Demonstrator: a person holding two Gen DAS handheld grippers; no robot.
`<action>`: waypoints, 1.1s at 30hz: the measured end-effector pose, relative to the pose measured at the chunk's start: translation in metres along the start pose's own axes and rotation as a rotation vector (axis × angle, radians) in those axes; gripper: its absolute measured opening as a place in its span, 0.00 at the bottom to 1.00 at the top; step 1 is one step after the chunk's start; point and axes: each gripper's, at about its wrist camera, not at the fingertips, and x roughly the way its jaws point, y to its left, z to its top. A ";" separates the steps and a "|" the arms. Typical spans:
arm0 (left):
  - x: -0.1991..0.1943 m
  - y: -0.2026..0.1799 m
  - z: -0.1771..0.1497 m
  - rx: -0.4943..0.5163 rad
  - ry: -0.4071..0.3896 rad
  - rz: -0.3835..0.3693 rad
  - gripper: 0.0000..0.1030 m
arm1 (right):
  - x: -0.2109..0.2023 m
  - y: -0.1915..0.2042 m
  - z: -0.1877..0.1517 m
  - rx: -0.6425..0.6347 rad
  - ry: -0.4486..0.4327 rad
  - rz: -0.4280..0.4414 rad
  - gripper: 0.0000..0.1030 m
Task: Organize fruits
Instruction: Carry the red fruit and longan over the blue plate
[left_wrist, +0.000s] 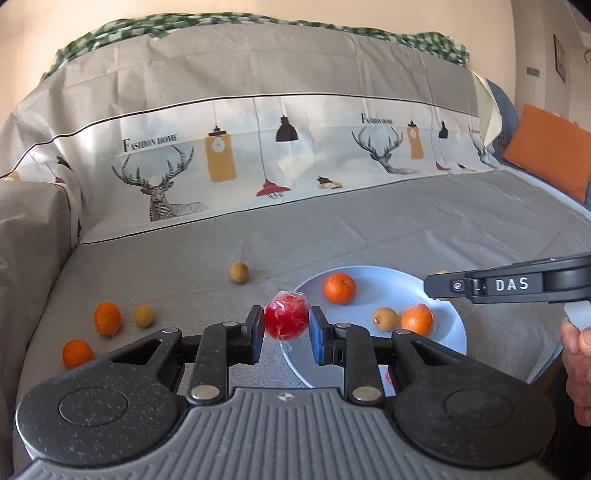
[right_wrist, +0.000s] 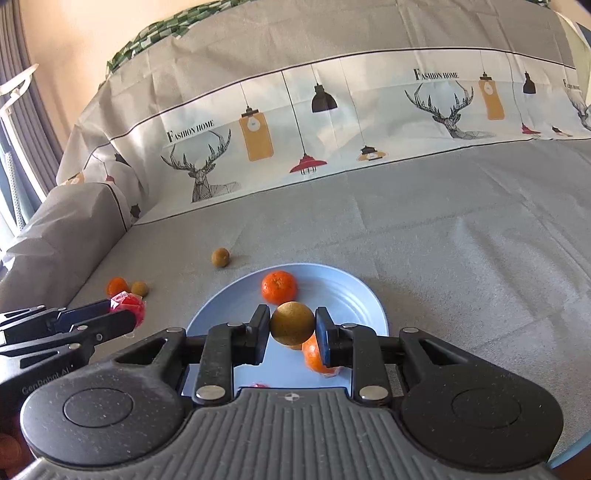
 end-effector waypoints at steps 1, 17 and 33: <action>0.002 -0.001 0.000 0.002 0.004 -0.004 0.27 | 0.002 0.001 0.000 -0.003 0.004 -0.001 0.27; 0.012 -0.013 -0.006 0.069 0.030 -0.058 0.27 | 0.013 0.012 -0.003 -0.065 0.031 0.004 0.27; 0.012 -0.022 -0.010 0.117 0.030 -0.071 0.27 | 0.014 0.015 -0.004 -0.075 0.034 0.006 0.27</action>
